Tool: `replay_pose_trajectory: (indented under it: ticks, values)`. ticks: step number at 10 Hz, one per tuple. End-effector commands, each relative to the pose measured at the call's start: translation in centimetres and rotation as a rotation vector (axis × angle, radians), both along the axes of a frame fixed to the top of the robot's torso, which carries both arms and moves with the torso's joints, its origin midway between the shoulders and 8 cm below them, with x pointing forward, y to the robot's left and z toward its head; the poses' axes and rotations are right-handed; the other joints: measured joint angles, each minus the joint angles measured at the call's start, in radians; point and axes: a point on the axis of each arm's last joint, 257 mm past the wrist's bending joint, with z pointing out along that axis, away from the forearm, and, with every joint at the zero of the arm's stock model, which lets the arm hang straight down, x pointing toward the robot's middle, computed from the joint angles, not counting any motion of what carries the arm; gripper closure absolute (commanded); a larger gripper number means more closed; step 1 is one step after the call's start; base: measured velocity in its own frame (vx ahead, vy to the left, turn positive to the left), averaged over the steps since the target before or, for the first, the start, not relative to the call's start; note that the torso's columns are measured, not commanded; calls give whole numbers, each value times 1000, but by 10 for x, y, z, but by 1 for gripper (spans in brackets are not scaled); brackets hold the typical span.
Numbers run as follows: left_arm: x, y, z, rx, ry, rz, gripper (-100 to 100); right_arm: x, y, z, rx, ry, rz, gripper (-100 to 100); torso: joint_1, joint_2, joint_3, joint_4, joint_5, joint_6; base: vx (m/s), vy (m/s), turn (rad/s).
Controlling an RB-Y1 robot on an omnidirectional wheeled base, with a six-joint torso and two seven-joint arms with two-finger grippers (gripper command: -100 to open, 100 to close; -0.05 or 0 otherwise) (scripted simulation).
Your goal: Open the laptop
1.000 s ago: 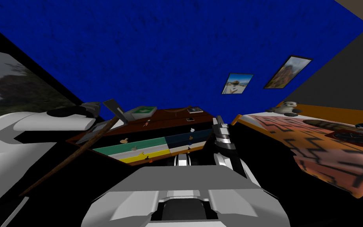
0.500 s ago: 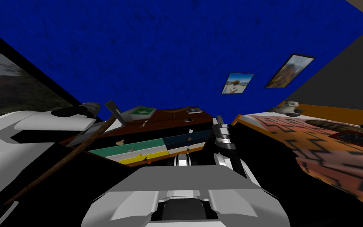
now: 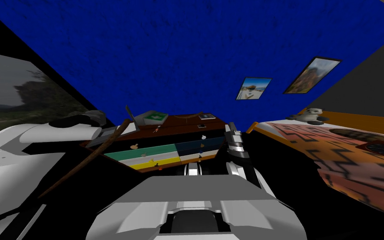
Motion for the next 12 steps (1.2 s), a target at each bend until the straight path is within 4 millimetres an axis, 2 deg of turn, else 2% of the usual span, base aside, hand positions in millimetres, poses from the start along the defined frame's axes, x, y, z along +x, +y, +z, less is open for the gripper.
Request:
replay_pose_trajectory:
  ticks: [1, 4, 5, 12]
  values:
    - [0, 3, -8, -68, -81, -13, 100, 0, 0, 0, 0, 0, 0, 0, 0, 0, 0, 0, 0, 0, -40, 25, 45]
    - [0, 4, -13, -103, -119, -18, 100, 0, 0, 0, 0, 0, 0, 0, 1, 1, 0, 0, 0, 0, -28, 20, 26]
    - [-4, 11, -10, -62, -79, 11, -100, 0, 0, 0, 0, 0, 0, 0, 0, 0, 0, 0, 0, 0, 19, -44, -106]
    - [-29, 44, -10, 104, 129, 150, -100, 0, 0, 0, 0, 0, 0, 0, 2, 1, 1, 0, 1, 0, 49, -82, -98]
